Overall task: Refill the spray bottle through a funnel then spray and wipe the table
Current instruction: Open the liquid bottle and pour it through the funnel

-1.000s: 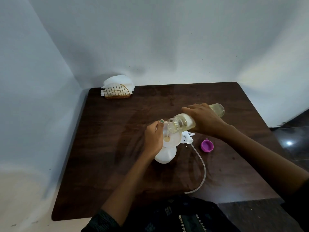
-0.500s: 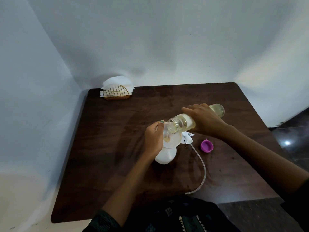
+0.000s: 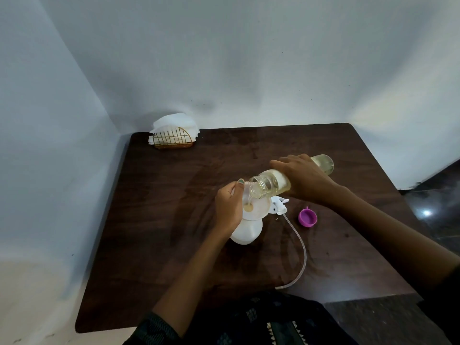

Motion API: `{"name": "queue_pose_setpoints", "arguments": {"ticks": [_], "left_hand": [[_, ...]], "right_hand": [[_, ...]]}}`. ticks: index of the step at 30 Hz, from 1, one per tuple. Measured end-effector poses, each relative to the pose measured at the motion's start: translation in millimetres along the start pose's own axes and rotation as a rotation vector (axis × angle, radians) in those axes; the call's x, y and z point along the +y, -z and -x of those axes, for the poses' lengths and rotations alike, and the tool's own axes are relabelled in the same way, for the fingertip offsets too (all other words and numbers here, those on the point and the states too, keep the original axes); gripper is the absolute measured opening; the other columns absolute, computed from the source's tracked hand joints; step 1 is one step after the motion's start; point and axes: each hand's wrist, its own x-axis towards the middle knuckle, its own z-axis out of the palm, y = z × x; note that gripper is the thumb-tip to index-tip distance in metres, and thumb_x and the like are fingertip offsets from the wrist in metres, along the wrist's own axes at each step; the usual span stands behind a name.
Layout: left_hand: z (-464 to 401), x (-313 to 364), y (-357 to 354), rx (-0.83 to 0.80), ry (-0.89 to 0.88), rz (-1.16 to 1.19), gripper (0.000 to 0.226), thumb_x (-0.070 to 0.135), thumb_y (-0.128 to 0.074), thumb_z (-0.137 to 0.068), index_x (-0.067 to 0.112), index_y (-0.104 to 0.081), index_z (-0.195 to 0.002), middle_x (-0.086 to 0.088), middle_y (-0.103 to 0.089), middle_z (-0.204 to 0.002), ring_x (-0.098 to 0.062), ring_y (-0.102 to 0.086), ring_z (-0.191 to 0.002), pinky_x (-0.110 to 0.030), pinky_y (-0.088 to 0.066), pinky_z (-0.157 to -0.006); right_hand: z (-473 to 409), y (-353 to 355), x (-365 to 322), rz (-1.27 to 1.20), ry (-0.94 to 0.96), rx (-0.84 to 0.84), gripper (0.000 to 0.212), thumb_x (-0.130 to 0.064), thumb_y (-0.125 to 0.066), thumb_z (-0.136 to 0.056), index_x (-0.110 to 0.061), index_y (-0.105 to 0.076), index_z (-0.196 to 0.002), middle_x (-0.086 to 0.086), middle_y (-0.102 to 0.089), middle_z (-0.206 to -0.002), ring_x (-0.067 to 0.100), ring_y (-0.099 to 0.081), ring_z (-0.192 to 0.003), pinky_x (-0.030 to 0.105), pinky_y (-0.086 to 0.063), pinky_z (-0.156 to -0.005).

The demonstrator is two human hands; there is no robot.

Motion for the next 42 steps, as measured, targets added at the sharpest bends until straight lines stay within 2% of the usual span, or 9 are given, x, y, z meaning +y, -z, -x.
{"name": "queue_pose_setpoints", "arguments": {"ticks": [7,13,16,20,28,33,42], "left_hand": [[0.7,0.8,0.4,-0.005,0.001,0.005,0.038,0.023,-0.045,-0.097,-0.006,-0.06,-0.078,-0.007,-0.055,-0.068,-0.013,-0.049,-0.065,-0.024,-0.036,-0.058],[0.5,0.9,1.3,-0.003,0.002,0.015,0.038,0.024,-0.046,-0.097,-0.006,-0.059,-0.076,-0.006,-0.052,-0.065,-0.013,-0.047,-0.064,-0.027,-0.035,-0.059],[0.4,1.0,1.0,-0.009,0.013,0.007,0.036,0.024,-0.046,-0.097,0.0,-0.059,-0.074,-0.002,-0.052,-0.063,-0.011,-0.047,-0.063,-0.023,-0.035,-0.057],[-1.0,-0.2,0.7,-0.001,0.01,0.018,0.038,0.023,-0.046,-0.097,-0.007,-0.061,-0.078,-0.007,-0.054,-0.066,-0.013,-0.048,-0.065,-0.024,-0.035,-0.058],[0.7,-0.9,-0.8,0.006,0.025,0.03,0.039,0.024,-0.047,-0.096,-0.007,-0.06,-0.078,-0.011,-0.056,-0.07,-0.016,-0.049,-0.067,-0.029,-0.037,-0.061],[3.1,0.8,-1.7,-0.003,0.028,0.023,0.038,0.024,-0.047,-0.097,-0.004,-0.061,-0.077,-0.008,-0.056,-0.068,-0.014,-0.049,-0.066,-0.028,-0.037,-0.06],[3.3,-2.9,-1.5,0.008,0.022,0.01,0.04,0.025,-0.047,-0.096,-0.01,-0.058,-0.079,-0.014,-0.054,-0.07,-0.019,-0.048,-0.066,-0.03,-0.035,-0.061]], "right_hand": [[-0.7,1.0,-0.5,0.0,-0.006,-0.027,0.051,-0.037,-0.074,-0.07,-0.019,-0.053,-0.113,0.001,-0.063,-0.1,0.024,-0.058,-0.094,0.04,-0.038,-0.081],[-1.2,0.4,-0.1,0.011,0.004,-0.006,0.05,-0.036,-0.075,-0.069,-0.019,-0.054,-0.11,0.001,-0.063,-0.097,0.025,-0.058,-0.091,0.037,-0.034,-0.077],[-1.4,-0.9,0.3,0.014,0.014,0.01,0.048,-0.034,-0.077,-0.068,-0.018,-0.055,-0.108,0.001,-0.063,-0.095,0.025,-0.059,-0.088,0.035,-0.032,-0.075],[-2.4,-1.2,0.5,0.023,0.013,0.006,0.049,-0.034,-0.077,-0.068,-0.019,-0.054,-0.109,0.0,-0.063,-0.096,0.024,-0.058,-0.09,0.035,-0.033,-0.076],[0.7,-0.6,1.7,0.019,0.026,0.036,0.048,-0.035,-0.078,-0.066,-0.019,-0.055,-0.106,0.001,-0.064,-0.093,0.026,-0.059,-0.086,0.035,-0.033,-0.074],[2.4,1.1,1.3,0.01,0.016,0.013,0.049,-0.037,-0.076,-0.068,-0.02,-0.054,-0.108,-0.001,-0.063,-0.095,0.023,-0.059,-0.088,0.037,-0.036,-0.077],[3.8,0.6,-0.3,0.01,0.025,0.021,0.048,-0.035,-0.077,-0.067,-0.019,-0.055,-0.107,0.0,-0.063,-0.095,0.025,-0.058,-0.088,0.033,-0.03,-0.074]]}}
